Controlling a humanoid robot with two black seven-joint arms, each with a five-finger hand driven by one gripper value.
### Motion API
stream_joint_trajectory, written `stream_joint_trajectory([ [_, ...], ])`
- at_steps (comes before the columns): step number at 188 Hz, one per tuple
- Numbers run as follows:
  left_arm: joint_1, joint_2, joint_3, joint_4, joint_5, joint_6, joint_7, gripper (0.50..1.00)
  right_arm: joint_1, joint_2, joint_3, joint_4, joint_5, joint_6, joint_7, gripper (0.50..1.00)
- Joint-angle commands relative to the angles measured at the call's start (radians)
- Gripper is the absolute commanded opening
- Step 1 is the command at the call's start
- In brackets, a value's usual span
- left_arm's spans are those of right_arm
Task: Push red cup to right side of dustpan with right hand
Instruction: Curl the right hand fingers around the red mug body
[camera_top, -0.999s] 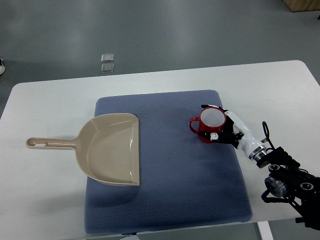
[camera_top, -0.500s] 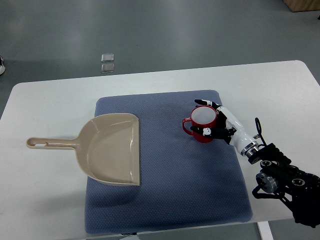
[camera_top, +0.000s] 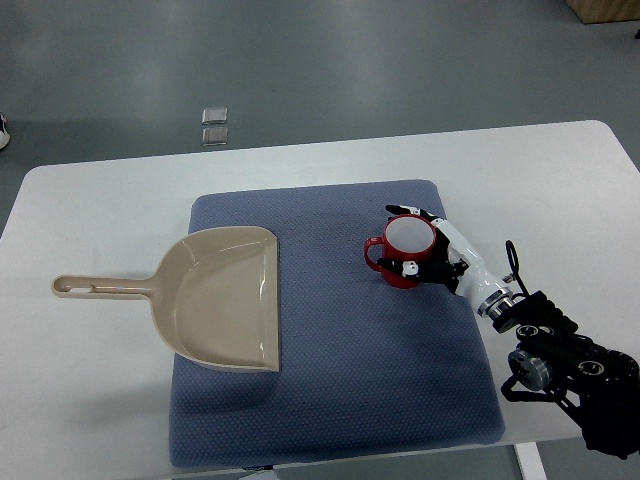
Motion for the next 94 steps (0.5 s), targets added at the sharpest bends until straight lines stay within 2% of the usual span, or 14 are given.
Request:
stream_joint_trajectory([
  [1, 0.000, 0.000, 0.000, 0.000, 0.000, 0.000, 0.000, 1.000, 0.000, 0.003, 0.000, 0.001, 0.002, 0.001, 0.000, 0.924],
  [94, 0.000, 0.000, 0.000, 0.000, 0.000, 0.000, 0.000, 1.000, 0.004, 0.032, -0.024, 0.004, -0.003, 0.001, 0.000, 0.926],
])
